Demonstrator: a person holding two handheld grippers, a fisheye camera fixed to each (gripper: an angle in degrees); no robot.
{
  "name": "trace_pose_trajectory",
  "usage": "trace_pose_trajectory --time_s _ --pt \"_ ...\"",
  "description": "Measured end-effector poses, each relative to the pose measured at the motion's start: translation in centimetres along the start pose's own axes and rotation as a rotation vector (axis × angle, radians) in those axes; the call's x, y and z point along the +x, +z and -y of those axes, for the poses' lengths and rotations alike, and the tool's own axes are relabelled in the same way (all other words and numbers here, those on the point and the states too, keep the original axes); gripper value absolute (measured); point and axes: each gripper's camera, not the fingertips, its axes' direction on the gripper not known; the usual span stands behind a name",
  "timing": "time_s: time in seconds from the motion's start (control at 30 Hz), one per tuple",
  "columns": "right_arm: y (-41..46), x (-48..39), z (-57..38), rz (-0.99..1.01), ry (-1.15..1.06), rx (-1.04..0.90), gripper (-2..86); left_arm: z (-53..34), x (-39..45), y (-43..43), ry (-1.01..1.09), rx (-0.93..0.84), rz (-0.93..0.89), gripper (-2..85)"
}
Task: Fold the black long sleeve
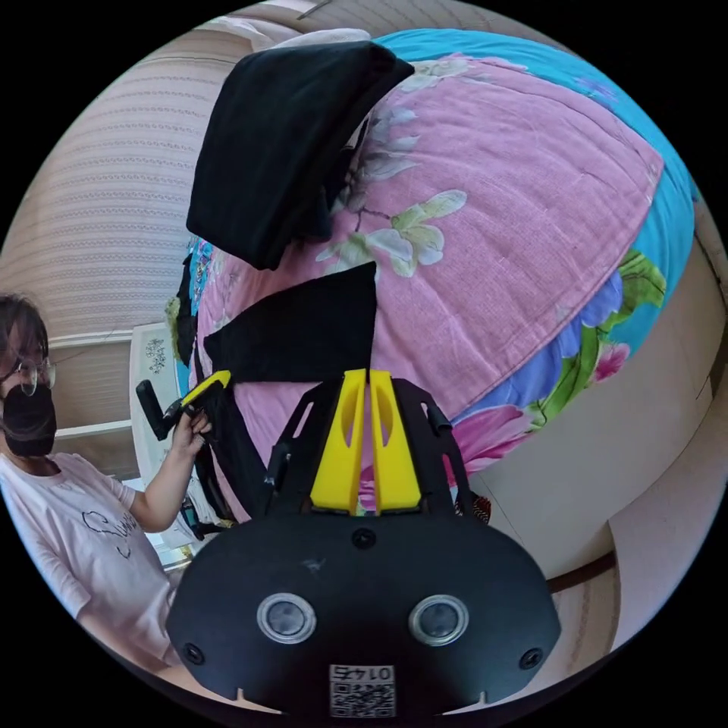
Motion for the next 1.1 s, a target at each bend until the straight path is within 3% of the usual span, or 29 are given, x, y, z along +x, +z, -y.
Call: trace_pose_trajectory --time_s 0.13,0.23,0.47,0.63,0.8,0.97,1.1 --pt "1.0 3.4 1.5 -0.002 0.041 0.028 0.2 1.7 3.1 0.6 -0.011 0.003 -0.050 -0.8" --pt "5.2 5.4 3.6 -0.078 0.006 -0.060 0.0 2.6 4.8 1.1 -0.001 -0.004 -0.007 -0.9" --pt "10.3 7.5 4.6 -0.310 -0.058 -0.101 -0.1 2.9 2.5 -10.2 -0.128 0.100 -0.043 -1.0" --pt "19.9 -1.0 7.9 -0.414 -0.445 -0.187 -0.2 -3.6 -3.1 -22.0 -0.347 0.228 0.012 -0.9" --pt "38.6 -13.9 12.8 -0.228 -0.928 -0.285 0.2 -11.4 -8.4 -33.0 -0.551 0.233 0.269 0.2" --pt "55.1 -25.6 17.4 -0.018 -1.142 -0.321 2.2 -11.1 -14.0 -39.6 -0.607 0.299 0.308 4.8" --pt "68.8 -33.2 22.5 -0.031 -1.100 -0.397 8.6 -6.9 -17.0 -42.2 -0.627 0.344 0.332 6.5"
